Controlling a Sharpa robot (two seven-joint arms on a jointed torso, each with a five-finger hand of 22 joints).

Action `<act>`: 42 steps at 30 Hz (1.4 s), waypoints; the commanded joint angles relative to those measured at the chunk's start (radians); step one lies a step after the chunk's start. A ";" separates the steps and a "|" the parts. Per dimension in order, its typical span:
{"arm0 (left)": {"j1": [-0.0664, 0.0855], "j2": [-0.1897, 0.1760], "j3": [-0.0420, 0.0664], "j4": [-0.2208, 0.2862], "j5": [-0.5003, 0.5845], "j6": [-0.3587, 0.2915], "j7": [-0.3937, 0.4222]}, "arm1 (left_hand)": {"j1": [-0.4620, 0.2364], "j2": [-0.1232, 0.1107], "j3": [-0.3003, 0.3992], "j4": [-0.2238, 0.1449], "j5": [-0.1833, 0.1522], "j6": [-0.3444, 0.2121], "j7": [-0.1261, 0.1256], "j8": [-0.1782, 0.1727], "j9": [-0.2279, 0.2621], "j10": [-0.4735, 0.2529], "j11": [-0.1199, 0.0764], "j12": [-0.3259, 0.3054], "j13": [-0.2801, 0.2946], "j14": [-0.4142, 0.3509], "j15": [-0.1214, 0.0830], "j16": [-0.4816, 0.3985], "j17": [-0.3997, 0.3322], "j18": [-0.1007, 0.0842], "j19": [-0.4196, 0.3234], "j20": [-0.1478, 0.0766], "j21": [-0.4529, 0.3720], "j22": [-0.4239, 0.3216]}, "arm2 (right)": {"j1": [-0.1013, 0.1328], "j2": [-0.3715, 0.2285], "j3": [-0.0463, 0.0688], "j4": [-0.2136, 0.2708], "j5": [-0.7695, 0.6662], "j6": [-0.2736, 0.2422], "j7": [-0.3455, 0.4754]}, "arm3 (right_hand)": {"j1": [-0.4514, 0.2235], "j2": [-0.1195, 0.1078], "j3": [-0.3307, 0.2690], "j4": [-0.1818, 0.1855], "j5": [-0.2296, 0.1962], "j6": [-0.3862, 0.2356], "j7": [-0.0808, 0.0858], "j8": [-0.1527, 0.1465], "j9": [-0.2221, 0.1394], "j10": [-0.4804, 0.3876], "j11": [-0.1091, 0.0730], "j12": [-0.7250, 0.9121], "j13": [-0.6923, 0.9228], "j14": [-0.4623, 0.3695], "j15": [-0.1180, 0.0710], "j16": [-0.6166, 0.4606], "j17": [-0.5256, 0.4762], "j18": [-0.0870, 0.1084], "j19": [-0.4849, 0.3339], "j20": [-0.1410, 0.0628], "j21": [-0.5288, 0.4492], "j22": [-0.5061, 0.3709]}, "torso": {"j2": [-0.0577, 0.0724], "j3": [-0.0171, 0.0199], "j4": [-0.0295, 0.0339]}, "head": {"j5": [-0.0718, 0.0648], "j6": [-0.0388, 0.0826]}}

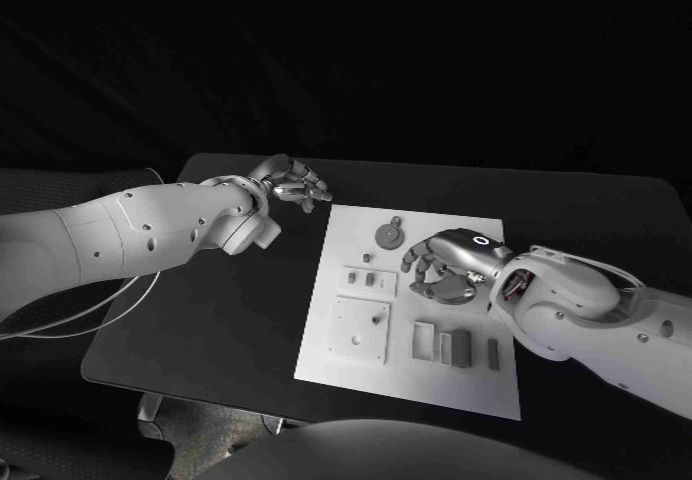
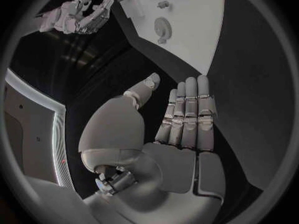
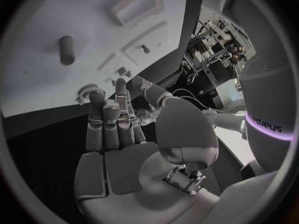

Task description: Assemble the parts on the task board

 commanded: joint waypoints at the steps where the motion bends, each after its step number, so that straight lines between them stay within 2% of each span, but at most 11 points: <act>1: 0.001 0.000 0.000 -0.003 -0.002 -0.006 0.017 | 0.007 0.002 0.001 0.006 0.001 -0.007 0.000 0.007 -0.001 0.000 0.006 -0.004 -0.001 0.008 0.001 -0.004 0.002 0.011 0.004 0.000 -0.005 0.002 | 0.016 -0.034 -0.001 -0.003 0.075 -0.032 0.044 | 0.002 -0.013 -0.001 0.004 -0.005 0.005 0.000 0.006 0.002 -0.003 0.001 0.003 0.003 0.002 0.000 0.003 -0.002 0.021 0.000 -0.003 -0.004 0.005 | -0.001 -0.0004 -0.0015 | -0.014 0.017; 6: 0.001 0.000 0.000 -0.003 -0.002 -0.006 0.020 | 0.008 0.001 0.001 0.006 0.001 -0.005 -0.001 0.008 -0.001 0.002 0.006 -0.004 0.000 0.008 0.001 -0.005 0.003 0.011 0.004 0.000 -0.006 0.002 | 0.018 -0.080 -0.001 -0.003 0.025 -0.013 0.036 | -0.002 -0.038 0.000 0.017 -0.032 -0.002 0.005 0.005 0.003 -0.044 0.013 -0.018 0.005 -0.008 0.012 -0.002 -0.003 0.021 -0.008 0.001 -0.010 0.004 | -0.001 -0.0006 -0.0026 | -0.019 0.026; 10: 0.001 -0.001 -0.001 -0.005 -0.002 -0.006 0.019 | 0.008 0.000 0.001 0.006 0.001 -0.005 -0.001 0.008 -0.001 0.003 0.005 -0.004 0.000 0.008 0.001 -0.005 0.003 0.011 0.004 0.000 -0.006 0.002 | 0.018 -0.102 -0.001 -0.001 -0.004 -0.006 0.034 | -0.014 -0.077 0.000 0.043 -0.089 -0.025 -0.006 -0.004 -0.001 -0.116 0.043 -0.055 -0.009 -0.029 0.041 -0.007 -0.004 0.021 -0.027 0.010 -0.022 0.002 | 0.000 0.0023 -0.0007 | -0.023 0.030; 16: 0.000 -0.002 -0.003 -0.008 -0.001 -0.005 0.019 | 0.008 0.000 0.001 0.005 0.001 -0.005 -0.001 0.008 -0.001 0.003 0.005 -0.004 0.000 0.008 0.001 -0.006 0.004 0.011 0.004 0.000 -0.006 0.002 | 0.018 -0.105 -0.001 -0.018 -0.051 0.054 -0.009 | -0.041 -0.144 0.002 0.096 -0.146 -0.092 -0.046 -0.031 -0.015 -0.256 0.092 -0.059 -0.050 -0.069 0.088 -0.006 -0.002 0.021 -0.058 0.025 -0.036 0.003 | 0.000 0.0032 -0.0020 | -0.025 0.034; 17: 0.000 -0.002 -0.003 -0.009 -0.001 -0.005 0.019 | 0.008 -0.001 0.001 0.005 0.001 -0.005 -0.001 0.008 -0.001 0.003 0.005 -0.004 0.000 0.008 0.001 -0.006 0.004 0.011 0.004 0.000 -0.006 0.002 | 0.018 -0.104 -0.001 -0.021 -0.056 0.067 -0.018 | -0.043 -0.149 0.001 0.099 -0.147 -0.100 -0.047 -0.034 -0.017 -0.262 0.094 -0.059 -0.053 -0.072 0.090 -0.006 -0.002 0.021 -0.060 0.026 -0.037 0.003 | 0.000 0.0025 -0.0018 | -0.025 0.033; 20: 0.000 0.000 -0.003 -0.010 -0.001 -0.004 0.019 | 0.008 -0.001 0.000 0.005 0.001 -0.006 -0.001 0.008 -0.001 0.003 0.005 -0.004 0.000 0.008 0.001 -0.006 0.004 0.011 0.004 0.000 -0.006 0.002 | 0.018 -0.097 -0.001 -0.037 -0.081 0.090 -0.037 | -0.067 -0.163 -0.015 0.118 -0.150 -0.156 -0.075 -0.056 -0.025 -0.306 0.109 -0.058 -0.068 -0.089 0.104 -0.003 -0.001 0.021 -0.074 0.031 -0.041 0.005 | 0.000 0.0021 -0.0013 | -0.027 0.033; 24: 0.000 0.001 -0.003 -0.011 -0.001 -0.002 0.019 | 0.008 -0.001 0.000 0.006 0.001 -0.006 -0.001 0.008 -0.001 0.002 0.005 -0.004 0.000 0.008 0.001 -0.006 0.004 0.011 0.004 0.000 -0.006 0.003 | 0.018 -0.080 -0.001 -0.059 -0.107 0.108 -0.049 | -0.071 -0.165 -0.028 0.125 -0.150 -0.182 -0.091 -0.059 -0.023 -0.319 0.113 -0.054 -0.074 -0.097 0.108 0.004 -0.001 0.021 -0.080 0.032 -0.039 0.008 | 0.001 0.0009 0.0003 | -0.031 0.033; 28: 0.000 0.001 -0.003 -0.012 0.000 -0.002 0.019 | 0.008 -0.001 0.000 0.006 0.001 -0.006 -0.001 0.008 -0.001 0.002 0.006 -0.005 0.000 0.008 0.001 -0.007 0.005 0.011 0.005 0.000 -0.006 0.003 | 0.015 -0.056 -0.008 -0.080 -0.126 0.114 -0.050 | -0.059 -0.162 -0.025 0.133 -0.150 -0.175 -0.080 -0.043 -0.014 -0.299 0.107 -0.041 -0.071 -0.093 0.103 0.014 -0.001 0.021 -0.072 0.028 -0.033 0.010 | 0.001 0.0007 0.0010 | -0.033 0.033; 33: 0.000 0.003 -0.004 -0.013 0.000 -0.001 0.019 | 0.008 -0.001 0.000 0.006 0.001 -0.006 -0.001 0.008 -0.002 0.002 0.006 -0.005 0.000 0.008 0.001 -0.007 0.005 0.011 0.005 0.000 -0.006 0.003 | 0.003 -0.033 -0.010 -0.099 -0.131 0.124 -0.052 | -0.047 -0.159 -0.019 0.142 -0.150 -0.152 -0.062 -0.020 -0.002 -0.288 0.102 -0.036 -0.069 -0.090 0.097 0.017 -0.006 0.021 -0.069 0.025 -0.030 0.010 | 0.001 -0.0001 0.0019 | -0.037 0.033; 36: 0.000 0.003 -0.004 -0.012 0.000 0.000 0.018 | 0.008 0.000 0.000 0.006 0.002 -0.006 -0.001 0.008 -0.002 0.002 0.006 -0.005 0.000 0.008 0.001 -0.007 0.005 0.011 0.005 0.000 -0.006 0.003 | 0.001 -0.023 -0.014 -0.105 -0.137 0.137 -0.050 | -0.041 -0.156 -0.016 0.144 -0.149 -0.143 -0.062 -0.011 0.003 -0.282 0.100 -0.033 -0.068 -0.091 0.096 0.017 -0.008 0.021 -0.070 0.025 -0.031 0.010 | 0.001 -0.0002 0.0020 | -0.037 0.031; 42: 0.000 0.002 -0.004 -0.012 0.000 0.001 0.017 | 0.007 0.000 0.000 0.007 0.001 -0.006 0.000 0.008 -0.002 0.002 0.006 -0.005 0.000 0.009 0.001 -0.008 0.006 0.011 0.005 0.000 -0.007 0.003 | -0.006 -0.016 -0.020 -0.111 -0.158 0.151 -0.053 | -0.017 -0.131 -0.018 0.136 -0.149 -0.116 -0.054 0.016 0.020 -0.206 0.069 0.009 -0.041 -0.082 0.067 0.020 -0.015 0.021 -0.064 0.023 -0.025 0.011 | 0.000 -0.0010 0.0007 | -0.034 0.026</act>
